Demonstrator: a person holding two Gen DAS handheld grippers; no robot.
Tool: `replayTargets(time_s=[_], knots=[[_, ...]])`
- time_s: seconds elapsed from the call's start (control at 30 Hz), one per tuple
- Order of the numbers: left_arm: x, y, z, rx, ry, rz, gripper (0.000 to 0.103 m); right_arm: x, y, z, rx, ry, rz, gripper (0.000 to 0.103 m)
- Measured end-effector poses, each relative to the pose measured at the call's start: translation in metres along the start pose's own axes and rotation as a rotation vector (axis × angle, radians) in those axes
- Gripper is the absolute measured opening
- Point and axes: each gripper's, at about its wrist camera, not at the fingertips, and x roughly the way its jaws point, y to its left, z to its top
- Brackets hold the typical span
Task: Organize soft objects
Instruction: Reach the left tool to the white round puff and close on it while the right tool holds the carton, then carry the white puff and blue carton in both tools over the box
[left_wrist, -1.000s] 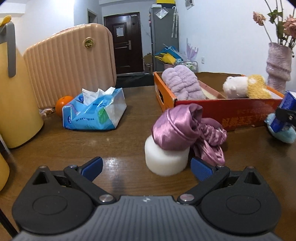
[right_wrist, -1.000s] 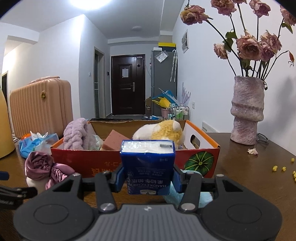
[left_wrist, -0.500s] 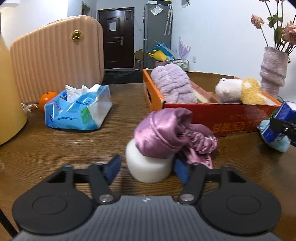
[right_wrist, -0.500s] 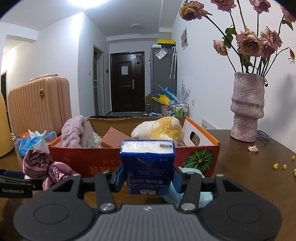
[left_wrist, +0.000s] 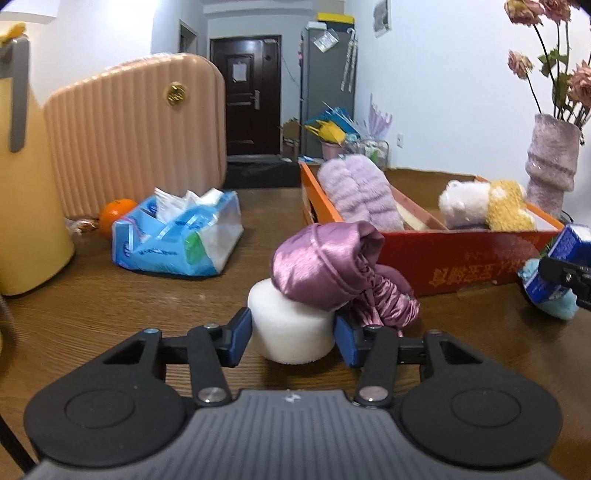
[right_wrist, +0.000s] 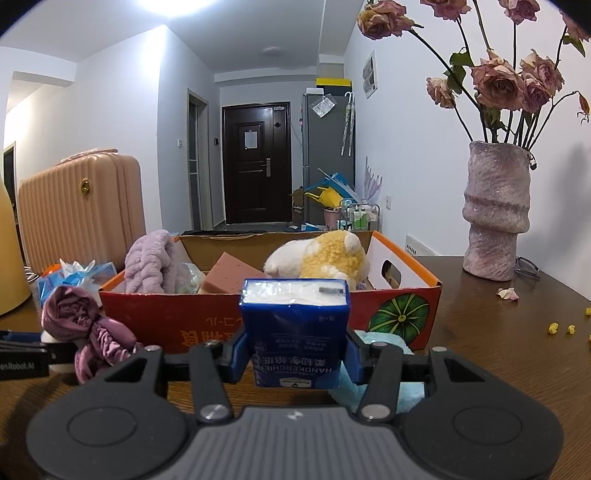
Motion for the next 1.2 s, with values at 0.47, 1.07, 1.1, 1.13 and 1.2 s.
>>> replayTargets(time_s=[0.47, 1.07, 1.1, 1.13, 1.2], knots=[[-0.039, 0.016, -0.001, -0.054, -0.119, 0.075, 0.045, 0.000, -0.001, 0.000, 0.000, -0.002, 0.016, 0.050], [-0.057, 0.024, -0.008, -0.077, -0.138, 0.094, 0.045, -0.003, -0.002, 0.001, 0.010, -0.013, 0.032, 0.050], [-0.057, 0.024, -0.007, -0.077, -0.143, 0.096, 0.045, -0.004, -0.002, 0.001, 0.013, -0.019, 0.034, 0.050], [-0.058, 0.024, -0.007, -0.078, -0.148, 0.099, 0.045, -0.005, -0.002, 0.001, 0.016, -0.028, 0.036, 0.050], [-0.061, 0.024, -0.005, -0.078, -0.163, 0.102, 0.045, -0.007, -0.002, 0.002, 0.018, -0.043, 0.037, 0.050]])
